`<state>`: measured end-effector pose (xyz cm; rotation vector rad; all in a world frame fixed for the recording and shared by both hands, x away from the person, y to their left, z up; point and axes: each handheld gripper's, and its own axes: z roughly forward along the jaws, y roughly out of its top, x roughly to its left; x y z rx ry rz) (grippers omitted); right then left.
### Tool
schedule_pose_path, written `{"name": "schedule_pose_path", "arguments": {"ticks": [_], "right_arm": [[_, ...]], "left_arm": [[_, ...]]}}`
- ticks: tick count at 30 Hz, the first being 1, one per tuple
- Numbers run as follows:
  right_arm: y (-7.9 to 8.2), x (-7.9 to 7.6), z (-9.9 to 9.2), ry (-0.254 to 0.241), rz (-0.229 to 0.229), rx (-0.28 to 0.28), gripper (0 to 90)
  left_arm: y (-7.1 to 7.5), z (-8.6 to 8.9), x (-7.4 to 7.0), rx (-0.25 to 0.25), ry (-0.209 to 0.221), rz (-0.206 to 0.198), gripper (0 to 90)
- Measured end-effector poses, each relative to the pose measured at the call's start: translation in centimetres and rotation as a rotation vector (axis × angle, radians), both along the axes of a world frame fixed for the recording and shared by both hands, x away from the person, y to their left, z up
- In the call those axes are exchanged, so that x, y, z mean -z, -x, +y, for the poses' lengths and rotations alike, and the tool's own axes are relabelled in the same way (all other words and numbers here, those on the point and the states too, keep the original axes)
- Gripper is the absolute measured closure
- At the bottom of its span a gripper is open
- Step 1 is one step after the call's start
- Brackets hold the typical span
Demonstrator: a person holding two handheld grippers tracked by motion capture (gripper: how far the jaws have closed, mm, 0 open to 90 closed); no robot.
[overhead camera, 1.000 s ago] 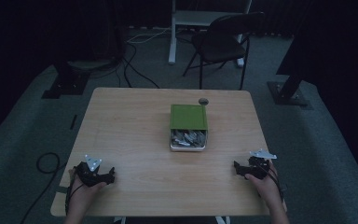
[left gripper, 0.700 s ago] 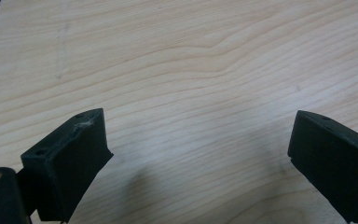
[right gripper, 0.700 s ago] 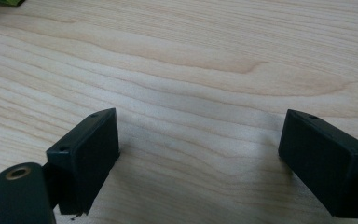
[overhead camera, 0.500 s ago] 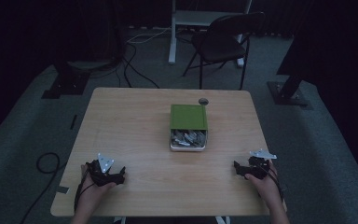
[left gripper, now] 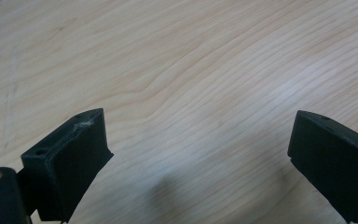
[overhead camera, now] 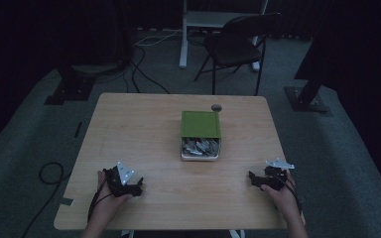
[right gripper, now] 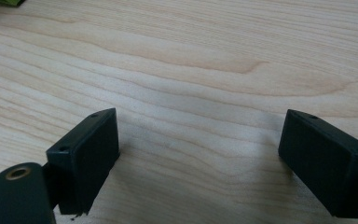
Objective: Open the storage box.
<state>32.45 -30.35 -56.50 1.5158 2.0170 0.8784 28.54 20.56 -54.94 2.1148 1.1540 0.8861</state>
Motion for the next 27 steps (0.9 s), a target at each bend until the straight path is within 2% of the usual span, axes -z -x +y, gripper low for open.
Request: {"name": "schedule_pose_path", "arguments": {"ticks": [5,15,27], "right_arm": [[0.0,0.0,0.0,0.000,0.000,0.000,11.7],[0.0,0.0,0.0,-0.001,0.000,0.000,11.7],[0.0,0.0,0.0,-0.001,0.000,0.000,11.7]], "left_arm": [[-0.1,-1.4,-0.2,0.050,-0.021,-0.019,5.5],[-0.5,-3.5,-0.8,0.114,-0.053,-0.056,7.1],[-0.6,-6.4,-0.9,0.198,-0.127,-0.097,7.1]]}}
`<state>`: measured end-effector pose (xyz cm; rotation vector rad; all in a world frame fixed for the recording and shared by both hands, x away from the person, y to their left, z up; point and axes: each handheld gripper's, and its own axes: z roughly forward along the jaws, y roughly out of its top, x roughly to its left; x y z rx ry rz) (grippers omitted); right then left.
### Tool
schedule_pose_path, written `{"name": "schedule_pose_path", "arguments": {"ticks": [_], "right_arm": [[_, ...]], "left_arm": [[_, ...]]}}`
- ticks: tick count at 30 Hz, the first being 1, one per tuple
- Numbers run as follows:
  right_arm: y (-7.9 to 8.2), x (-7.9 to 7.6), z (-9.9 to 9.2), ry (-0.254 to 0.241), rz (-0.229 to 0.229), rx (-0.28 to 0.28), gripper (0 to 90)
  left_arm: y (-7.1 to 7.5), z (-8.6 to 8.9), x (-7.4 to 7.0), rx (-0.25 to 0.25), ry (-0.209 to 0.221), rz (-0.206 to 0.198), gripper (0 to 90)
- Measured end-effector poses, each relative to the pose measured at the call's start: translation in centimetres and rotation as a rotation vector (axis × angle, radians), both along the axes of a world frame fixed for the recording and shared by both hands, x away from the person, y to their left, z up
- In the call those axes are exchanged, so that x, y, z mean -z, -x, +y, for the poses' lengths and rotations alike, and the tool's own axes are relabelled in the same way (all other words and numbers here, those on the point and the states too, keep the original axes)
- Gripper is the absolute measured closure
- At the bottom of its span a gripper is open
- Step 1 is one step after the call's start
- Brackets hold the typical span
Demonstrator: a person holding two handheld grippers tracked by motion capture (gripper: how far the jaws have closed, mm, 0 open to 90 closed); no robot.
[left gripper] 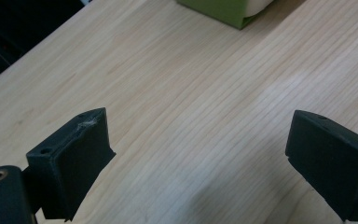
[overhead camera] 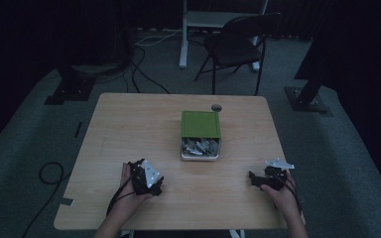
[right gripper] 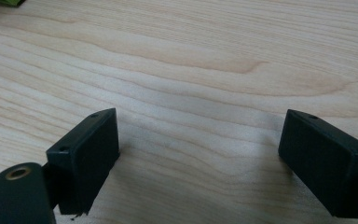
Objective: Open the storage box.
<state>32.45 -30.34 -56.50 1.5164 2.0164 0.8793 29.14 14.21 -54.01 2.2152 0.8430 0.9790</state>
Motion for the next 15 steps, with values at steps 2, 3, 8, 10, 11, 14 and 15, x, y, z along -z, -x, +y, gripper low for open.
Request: {"name": "schedule_pose_path", "arguments": {"ticks": [2,3,8,10,11,14,15], "right_arm": [[0.0,0.0,0.0,0.000,0.000,0.000,11.7],[0.0,0.0,0.0,0.000,0.000,0.000,11.7],[0.0,0.0,0.0,0.000,0.000,0.000,11.7],[0.0,0.0,0.0,0.000,0.000,0.000,11.7],[0.0,0.0,0.0,0.000,0.000,0.000,11.7],[0.0,0.0,0.0,0.000,0.000,0.000,11.7],[0.0,0.0,0.0,0.000,0.000,0.000,11.7]], "left_arm": [[0.0,-0.5,-0.1,0.015,-0.010,-0.006,7.1],[0.0,-0.7,-0.1,0.021,-0.013,-0.011,7.1],[-0.1,-1.9,-0.2,0.057,-0.037,-0.027,7.1],[-0.1,-2.4,-0.1,0.075,-0.050,-0.027,7.1],[-0.1,-2.7,-0.1,0.079,-0.056,-0.035,7.0],[-0.1,-3.4,-0.2,0.102,-0.071,-0.054,7.1],[-0.1,-3.5,-0.2,0.109,-0.074,-0.062,7.1]]}}
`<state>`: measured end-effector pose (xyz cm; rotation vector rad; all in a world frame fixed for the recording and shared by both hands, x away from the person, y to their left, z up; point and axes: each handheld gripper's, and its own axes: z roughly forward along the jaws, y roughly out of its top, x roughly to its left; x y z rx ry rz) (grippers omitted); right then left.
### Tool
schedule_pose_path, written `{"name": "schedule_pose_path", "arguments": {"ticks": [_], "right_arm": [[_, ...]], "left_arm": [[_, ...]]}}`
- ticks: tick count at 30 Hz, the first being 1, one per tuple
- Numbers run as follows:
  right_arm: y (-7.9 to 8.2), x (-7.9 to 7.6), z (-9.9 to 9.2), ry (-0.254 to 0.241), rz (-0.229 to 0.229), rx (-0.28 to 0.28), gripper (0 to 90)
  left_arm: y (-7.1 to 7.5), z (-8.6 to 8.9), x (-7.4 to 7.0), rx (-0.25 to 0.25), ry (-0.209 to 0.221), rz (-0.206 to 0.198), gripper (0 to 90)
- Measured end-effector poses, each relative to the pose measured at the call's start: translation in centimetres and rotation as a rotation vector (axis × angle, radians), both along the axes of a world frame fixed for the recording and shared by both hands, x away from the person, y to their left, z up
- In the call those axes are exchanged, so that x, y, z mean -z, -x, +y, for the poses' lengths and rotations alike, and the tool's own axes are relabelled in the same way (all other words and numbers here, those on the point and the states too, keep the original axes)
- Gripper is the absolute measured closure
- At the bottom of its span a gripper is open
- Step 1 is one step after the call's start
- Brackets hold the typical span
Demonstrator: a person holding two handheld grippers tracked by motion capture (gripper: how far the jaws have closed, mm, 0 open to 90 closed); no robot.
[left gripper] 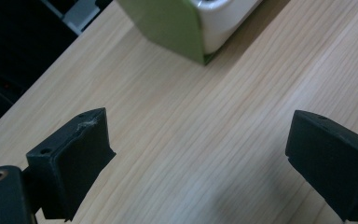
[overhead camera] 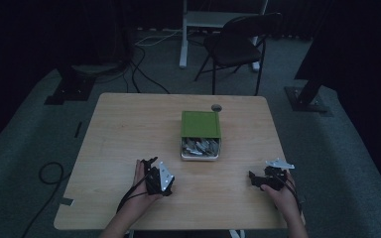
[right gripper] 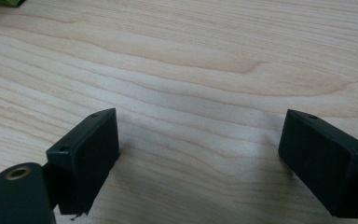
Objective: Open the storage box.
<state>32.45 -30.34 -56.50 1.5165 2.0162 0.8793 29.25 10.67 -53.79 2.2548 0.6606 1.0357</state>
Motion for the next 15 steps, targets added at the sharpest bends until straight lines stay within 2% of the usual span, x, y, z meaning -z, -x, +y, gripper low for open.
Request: {"name": "schedule_pose_path", "arguments": {"ticks": [2,9,11,15], "right_arm": [[0.0,0.0,0.0,0.000,0.000,0.000,11.7],[0.0,0.0,0.0,-0.002,0.001,0.001,11.7],[0.0,0.0,0.0,-0.002,0.000,0.001,11.7],[0.0,0.0,0.0,-0.001,0.001,0.001,11.7]], "left_arm": [[0.1,-0.4,-0.1,0.012,-0.022,-0.015,7.1],[0.1,-1.5,-0.3,0.061,-0.060,-0.014,7.1],[0.1,-1.8,-0.3,0.071,-0.059,-0.013,7.1],[0.2,-2.6,-0.3,0.106,-0.084,-0.031,7.1]]}}
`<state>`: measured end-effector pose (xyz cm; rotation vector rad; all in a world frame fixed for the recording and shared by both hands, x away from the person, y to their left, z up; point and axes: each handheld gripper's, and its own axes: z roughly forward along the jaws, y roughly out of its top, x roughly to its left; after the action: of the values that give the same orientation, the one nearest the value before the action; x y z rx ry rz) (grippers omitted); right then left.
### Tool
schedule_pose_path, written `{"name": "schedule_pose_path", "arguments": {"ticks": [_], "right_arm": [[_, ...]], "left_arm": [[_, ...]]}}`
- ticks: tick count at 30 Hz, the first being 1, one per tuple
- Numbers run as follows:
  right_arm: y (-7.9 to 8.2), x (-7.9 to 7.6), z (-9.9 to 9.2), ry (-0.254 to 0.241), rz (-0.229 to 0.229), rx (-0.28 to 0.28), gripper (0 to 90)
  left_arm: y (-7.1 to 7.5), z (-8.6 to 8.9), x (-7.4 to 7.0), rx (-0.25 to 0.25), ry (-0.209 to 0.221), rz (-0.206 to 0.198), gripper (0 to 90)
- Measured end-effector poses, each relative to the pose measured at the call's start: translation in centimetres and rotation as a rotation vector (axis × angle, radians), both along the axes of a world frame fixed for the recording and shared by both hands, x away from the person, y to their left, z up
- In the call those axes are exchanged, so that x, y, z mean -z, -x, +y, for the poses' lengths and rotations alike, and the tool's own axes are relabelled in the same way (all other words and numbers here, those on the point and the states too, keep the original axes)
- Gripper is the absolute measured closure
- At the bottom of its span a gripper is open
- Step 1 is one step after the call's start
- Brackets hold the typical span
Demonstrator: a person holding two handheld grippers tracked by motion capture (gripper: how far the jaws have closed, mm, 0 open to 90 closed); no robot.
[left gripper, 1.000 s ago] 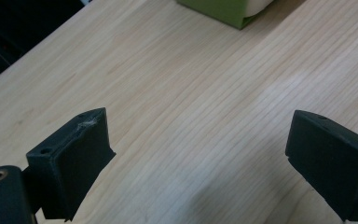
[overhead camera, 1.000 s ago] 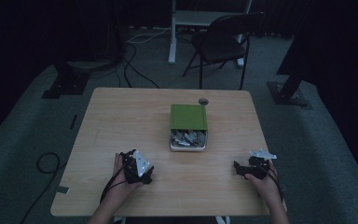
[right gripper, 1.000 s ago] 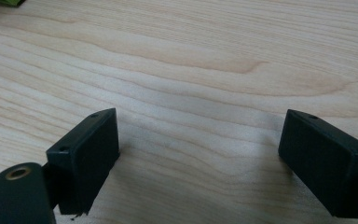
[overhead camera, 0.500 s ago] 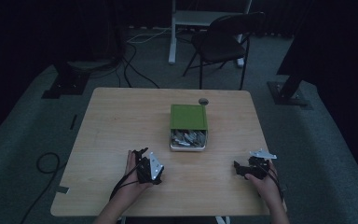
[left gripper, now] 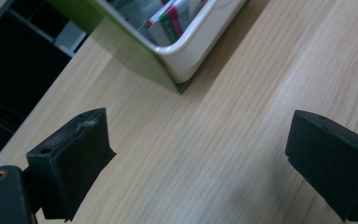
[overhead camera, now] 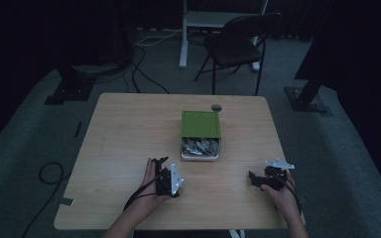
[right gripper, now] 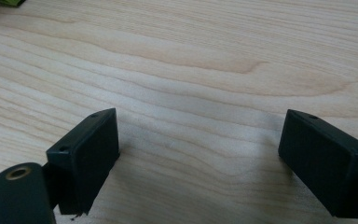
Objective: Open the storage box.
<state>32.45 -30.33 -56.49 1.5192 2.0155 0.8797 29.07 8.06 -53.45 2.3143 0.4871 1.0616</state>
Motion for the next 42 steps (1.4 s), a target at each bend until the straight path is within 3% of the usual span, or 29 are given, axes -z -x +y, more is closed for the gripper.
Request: {"name": "schedule_pose_path", "arguments": {"ticks": [5,10,13,15,18,21,25,29,30,32,34,37,42], "right_arm": [[0.0,0.0,0.0,0.000,0.000,0.000,11.7],[0.0,0.0,0.0,0.000,0.000,0.000,11.7],[0.0,0.0,0.0,0.000,-0.001,-0.001,11.7],[0.0,0.0,0.0,0.000,0.000,0.000,11.7],[0.0,0.0,0.0,0.000,-0.001,-0.001,11.7],[0.0,0.0,0.0,0.000,0.000,0.000,11.7],[0.0,0.0,0.0,-0.001,0.000,0.000,11.7],[0.0,0.0,0.0,0.000,0.000,0.000,11.7],[0.0,0.0,0.0,0.000,0.000,0.000,11.7],[0.0,0.0,0.0,-0.001,0.000,0.000,11.7],[0.0,0.0,0.0,0.000,0.000,0.000,11.7],[0.0,0.0,0.0,0.000,0.000,0.000,11.7],[0.0,0.0,0.0,0.002,-0.001,-0.003,11.8]], "left_arm": [[-0.1,-0.8,0.0,0.025,-0.031,-0.012,7.1],[-0.3,-1.8,-0.2,0.048,-0.028,-0.036,11.2],[-0.4,-2.4,-0.2,0.063,-0.080,-0.085,13.6],[-0.4,-2.7,-0.2,0.073,-0.074,-0.089,15.2],[-0.5,-3.2,-0.1,0.089,-0.110,-0.103,16.4],[-0.7,-3.5,0.1,0.103,-0.124,-0.095,21.5],[-1.1,-4.0,0.3,0.121,-0.159,-0.120,26.8],[-1.6,-4.2,0.2,0.129,-0.187,-0.158,38.4],[-1.7,-4.3,0.3,0.135,-0.174,-0.165,40.3],[-1.9,-4.4,0.4,0.142,-0.205,-0.166,45.0],[-2.1,-4.5,0.6,0.143,-0.231,-0.170,47.3],[-2.4,-4.6,0.8,0.145,-0.226,-0.173,48.7],[-2.8,-4.9,1.0,0.151,-0.262,-0.196,51.0]]}}
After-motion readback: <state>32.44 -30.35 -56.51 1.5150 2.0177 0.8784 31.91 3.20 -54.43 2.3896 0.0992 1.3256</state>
